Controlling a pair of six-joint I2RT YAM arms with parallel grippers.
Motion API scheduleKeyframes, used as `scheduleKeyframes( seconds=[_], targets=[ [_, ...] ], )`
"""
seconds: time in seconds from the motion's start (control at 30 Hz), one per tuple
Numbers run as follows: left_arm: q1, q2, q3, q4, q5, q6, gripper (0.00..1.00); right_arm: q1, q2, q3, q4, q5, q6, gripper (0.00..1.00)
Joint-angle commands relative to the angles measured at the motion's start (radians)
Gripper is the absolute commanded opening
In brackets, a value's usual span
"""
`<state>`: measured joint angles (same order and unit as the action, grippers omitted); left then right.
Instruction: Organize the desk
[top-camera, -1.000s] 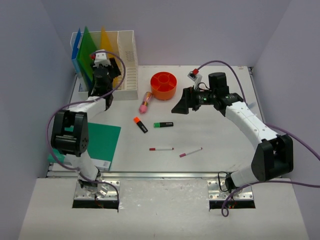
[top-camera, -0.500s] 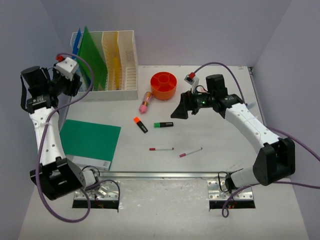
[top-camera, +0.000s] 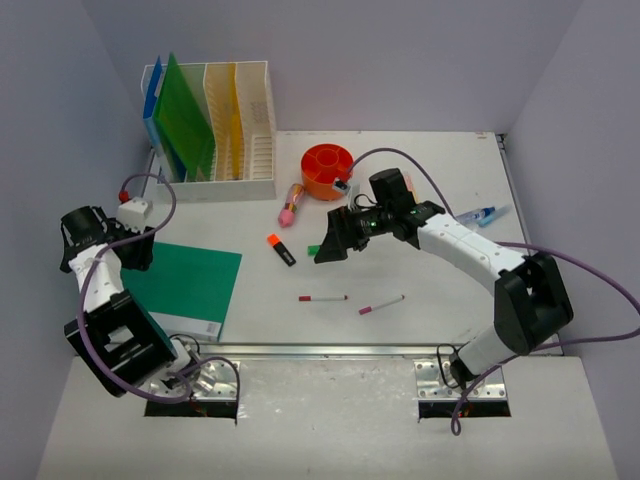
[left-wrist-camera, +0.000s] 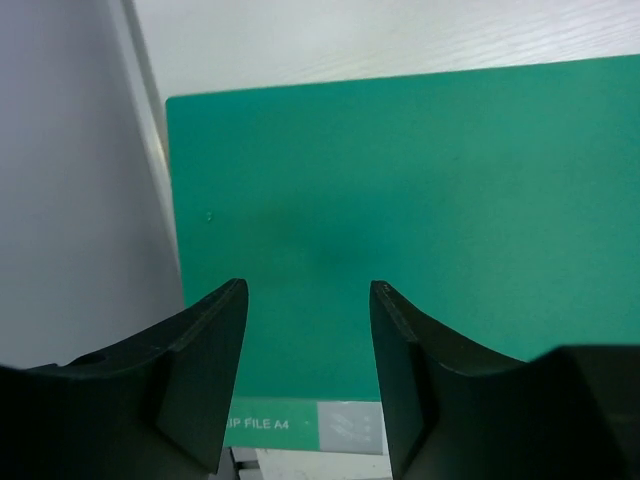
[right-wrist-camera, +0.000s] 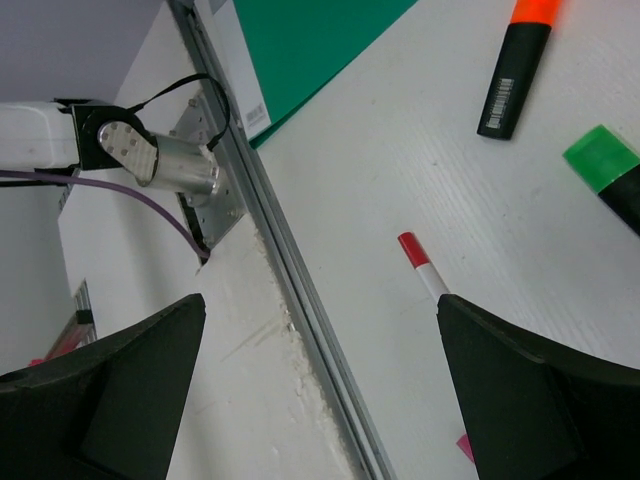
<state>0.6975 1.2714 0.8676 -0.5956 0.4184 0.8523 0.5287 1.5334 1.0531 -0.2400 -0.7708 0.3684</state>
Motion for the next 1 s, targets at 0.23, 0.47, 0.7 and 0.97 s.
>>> scheduleKeyframes(
  seconds=[0.23,0.47,0.7,0.97],
  targets=[
    [0.151,0.227,0.126,0.026,-0.06,0.072,0.72,0.022,0.058,0.019,0.103,-0.058,0.087,0.99],
    [0.19,0.361,0.2,-0.065,-0.008,0.222,0.79,0.022,0.051,0.028,0.084,-0.062,0.061,0.99],
    [0.198,0.435,0.163,-0.069,-0.003,0.253,0.8,0.022,0.05,0.055,0.063,-0.048,0.044,0.99],
    [0.198,0.501,0.123,0.007,-0.036,0.225,0.8,0.022,0.05,0.059,0.045,-0.042,0.024,0.99]
  ],
)
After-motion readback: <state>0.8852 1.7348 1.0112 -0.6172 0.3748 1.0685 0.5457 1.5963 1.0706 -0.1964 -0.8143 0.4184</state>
